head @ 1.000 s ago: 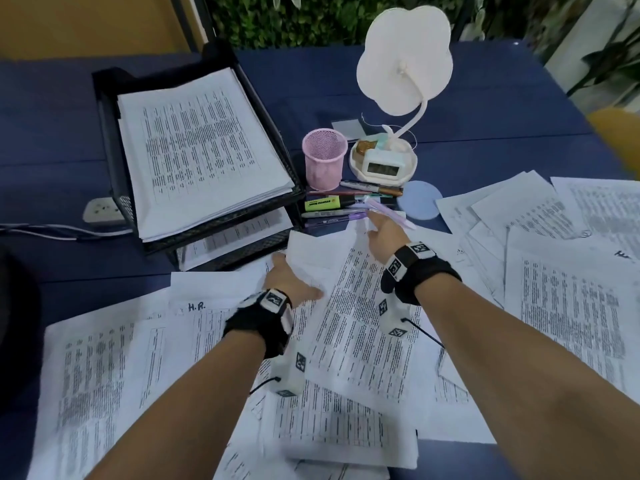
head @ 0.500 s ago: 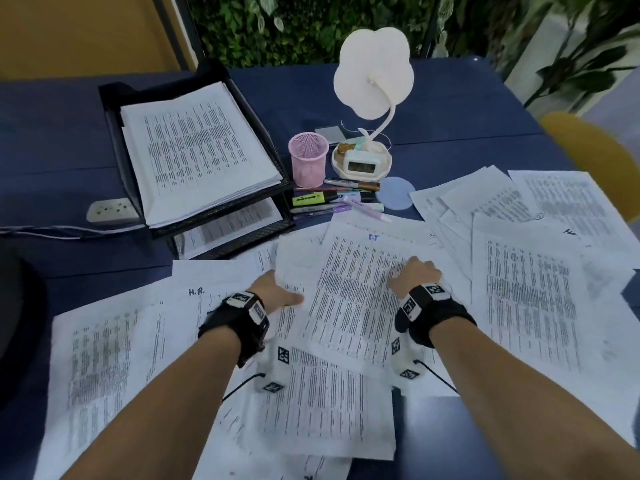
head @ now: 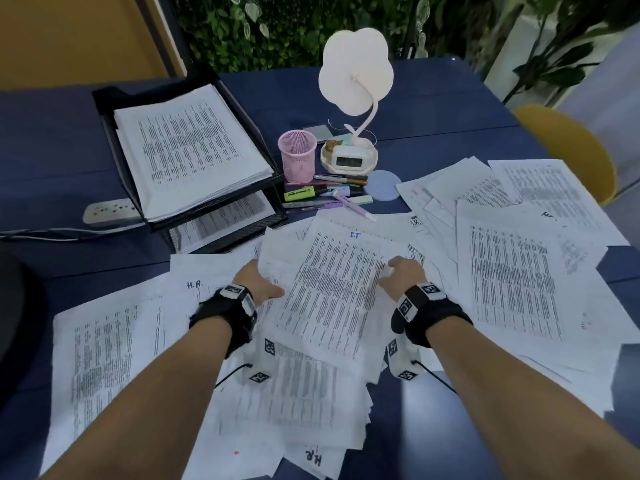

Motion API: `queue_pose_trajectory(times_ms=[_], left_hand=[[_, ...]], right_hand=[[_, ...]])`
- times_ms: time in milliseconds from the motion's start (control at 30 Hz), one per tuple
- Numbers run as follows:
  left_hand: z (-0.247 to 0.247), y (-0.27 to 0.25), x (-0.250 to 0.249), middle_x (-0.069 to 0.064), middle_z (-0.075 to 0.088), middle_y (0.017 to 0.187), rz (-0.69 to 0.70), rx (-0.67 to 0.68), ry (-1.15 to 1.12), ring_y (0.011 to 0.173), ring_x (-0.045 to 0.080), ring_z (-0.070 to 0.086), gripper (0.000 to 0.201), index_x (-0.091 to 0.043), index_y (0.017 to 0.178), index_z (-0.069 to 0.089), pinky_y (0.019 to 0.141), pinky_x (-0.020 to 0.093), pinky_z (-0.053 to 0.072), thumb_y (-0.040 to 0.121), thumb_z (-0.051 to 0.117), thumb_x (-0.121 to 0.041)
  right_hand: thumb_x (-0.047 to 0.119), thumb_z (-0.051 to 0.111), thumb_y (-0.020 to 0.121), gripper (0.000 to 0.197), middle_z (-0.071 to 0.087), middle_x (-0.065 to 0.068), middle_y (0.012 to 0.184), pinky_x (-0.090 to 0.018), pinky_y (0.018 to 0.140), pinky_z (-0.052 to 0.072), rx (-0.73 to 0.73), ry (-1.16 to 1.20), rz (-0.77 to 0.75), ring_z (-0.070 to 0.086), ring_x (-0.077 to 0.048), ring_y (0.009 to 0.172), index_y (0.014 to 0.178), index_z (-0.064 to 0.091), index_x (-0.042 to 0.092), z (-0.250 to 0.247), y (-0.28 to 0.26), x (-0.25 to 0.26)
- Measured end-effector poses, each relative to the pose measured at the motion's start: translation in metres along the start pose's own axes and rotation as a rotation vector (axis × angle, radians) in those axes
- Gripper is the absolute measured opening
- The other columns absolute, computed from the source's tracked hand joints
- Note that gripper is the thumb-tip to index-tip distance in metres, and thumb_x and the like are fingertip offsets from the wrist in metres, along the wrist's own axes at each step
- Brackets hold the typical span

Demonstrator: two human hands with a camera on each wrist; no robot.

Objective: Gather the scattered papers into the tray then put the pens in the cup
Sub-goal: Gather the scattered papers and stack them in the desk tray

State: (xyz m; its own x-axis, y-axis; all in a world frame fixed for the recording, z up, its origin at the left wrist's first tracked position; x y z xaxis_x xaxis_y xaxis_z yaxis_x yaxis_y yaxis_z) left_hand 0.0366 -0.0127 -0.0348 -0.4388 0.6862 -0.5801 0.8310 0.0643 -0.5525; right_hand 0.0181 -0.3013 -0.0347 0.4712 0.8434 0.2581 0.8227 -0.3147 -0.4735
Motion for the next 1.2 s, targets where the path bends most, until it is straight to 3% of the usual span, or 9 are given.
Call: queue_pose_trajectory(times_ms=[267, 367, 433, 533, 667, 867, 1000, 1067, 1200], left_hand=[[-0.030, -0.016, 0.039, 0.008, 0.063, 0.115, 0.071, -0.016, -0.140, 0.098, 0.021, 0.058, 0.055, -0.009, 0.124, 0.054, 0.085, 0.029, 0.044, 0.074, 0.079, -0.008], [-0.028, -0.019, 0.047, 0.007, 0.067, 0.110, 0.088, -0.010, -0.284, 0.098, 0.023, 0.063, 0.048, -0.012, 0.117, 0.058, 0.086, 0.032, 0.048, 0.074, 0.078, -0.005], [-0.028, -0.019, 0.048, 0.003, 0.069, 0.107, 0.101, 0.008, -0.358, 0.097, 0.020, 0.065, 0.045, -0.013, 0.116, 0.060, 0.088, 0.032, 0.049, 0.074, 0.078, -0.006], [-0.030, -0.016, 0.043, -0.001, 0.068, 0.106, 0.130, 0.022, -0.429, 0.095, 0.013, 0.064, 0.040, -0.017, 0.115, 0.060, 0.087, 0.030, 0.048, 0.078, 0.075, -0.011], [-0.029, -0.013, 0.043, 0.002, 0.063, 0.122, 0.135, -0.005, -0.397, 0.114, 0.023, 0.058, 0.030, -0.024, 0.119, 0.057, 0.105, 0.043, 0.041, 0.090, 0.063, -0.026], [-0.027, -0.008, 0.051, 0.006, 0.055, 0.131, 0.034, -0.096, -0.332, 0.120, 0.027, 0.052, 0.045, -0.012, 0.134, 0.047, 0.100, 0.033, 0.039, 0.094, 0.055, -0.030], [-0.020, 0.003, 0.053, 0.004, 0.037, 0.149, -0.053, -0.032, -0.454, 0.134, 0.027, 0.038, 0.091, -0.017, 0.147, 0.029, 0.111, 0.044, 0.031, 0.079, 0.050, -0.073], [-0.014, 0.005, 0.051, 0.006, 0.030, 0.153, -0.044, -0.035, -0.472, 0.138, 0.028, 0.033, 0.091, -0.015, 0.150, 0.021, 0.113, 0.047, 0.029, 0.082, 0.050, -0.068], [-0.005, 0.000, 0.044, 0.007, 0.043, 0.145, 0.036, -0.107, -0.317, 0.130, 0.028, 0.044, 0.086, -0.012, 0.146, 0.030, 0.109, 0.044, 0.036, 0.078, 0.071, -0.046]], right_hand=[[0.023, 0.065, 0.085, 0.051, 0.054, -0.015, 0.124, -0.033, 0.091, 0.045, -0.032, 0.184, 0.167, 0.050, -0.031, 0.121, 0.126, 0.044, 0.001, 0.015, -0.009, 0.003], [0.029, 0.070, 0.080, 0.030, 0.051, -0.004, 0.077, -0.024, 0.063, 0.042, -0.033, 0.348, 0.159, 0.056, -0.025, 0.082, 0.089, 0.049, 0.008, 0.020, -0.001, -0.002], [0.029, 0.071, 0.080, 0.038, 0.042, -0.001, 0.063, -0.024, 0.052, 0.033, -0.059, 0.465, 0.151, 0.049, -0.022, 0.067, 0.067, 0.039, 0.012, 0.019, -0.002, -0.003], [0.019, 0.062, 0.087, 0.023, 0.050, -0.006, 0.075, -0.026, 0.062, 0.033, -0.122, 0.551, 0.081, 0.048, -0.022, 0.072, 0.074, 0.047, 0.008, 0.012, -0.005, 0.003], [0.011, 0.053, 0.091, 0.013, 0.058, -0.017, 0.096, -0.033, 0.073, 0.040, -0.167, 0.504, 0.036, 0.057, -0.030, 0.092, 0.097, 0.058, 0.001, 0.004, -0.008, 0.005], [0.015, 0.057, 0.088, 0.009, 0.060, -0.013, 0.091, -0.034, 0.070, 0.045, 0.002, 0.487, -0.026, 0.057, -0.028, 0.081, 0.091, 0.060, 0.007, 0.009, -0.013, 0.000], [0.019, 0.061, 0.089, 0.020, 0.063, -0.014, 0.094, -0.035, 0.079, 0.048, 0.005, 0.356, -0.090, 0.061, -0.032, 0.091, 0.098, 0.064, 0.001, 0.007, -0.018, 0.015], [0.023, 0.064, 0.087, 0.025, 0.067, -0.014, 0.104, -0.037, 0.089, 0.049, -0.023, 0.293, -0.077, 0.062, -0.031, 0.099, 0.102, 0.066, 0.003, 0.012, -0.020, 0.020], [0.034, 0.060, 0.089, 0.034, 0.061, -0.006, 0.124, -0.029, 0.091, 0.044, 0.050, 0.173, -0.050, 0.056, -0.026, 0.113, 0.117, 0.062, 0.016, 0.026, -0.025, 0.030]])
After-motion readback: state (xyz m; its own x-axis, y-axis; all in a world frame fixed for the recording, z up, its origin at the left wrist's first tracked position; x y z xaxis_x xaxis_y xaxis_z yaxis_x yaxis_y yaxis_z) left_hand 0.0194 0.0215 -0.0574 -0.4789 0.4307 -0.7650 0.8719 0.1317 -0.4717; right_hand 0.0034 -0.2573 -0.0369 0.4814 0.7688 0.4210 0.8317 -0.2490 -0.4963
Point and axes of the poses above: each hand's wrist, its own y-axis towards the middle knuckle, its own z-axis out of the palm, x = y × z, the point moved 3 cm from there along y, towards the middle knuckle
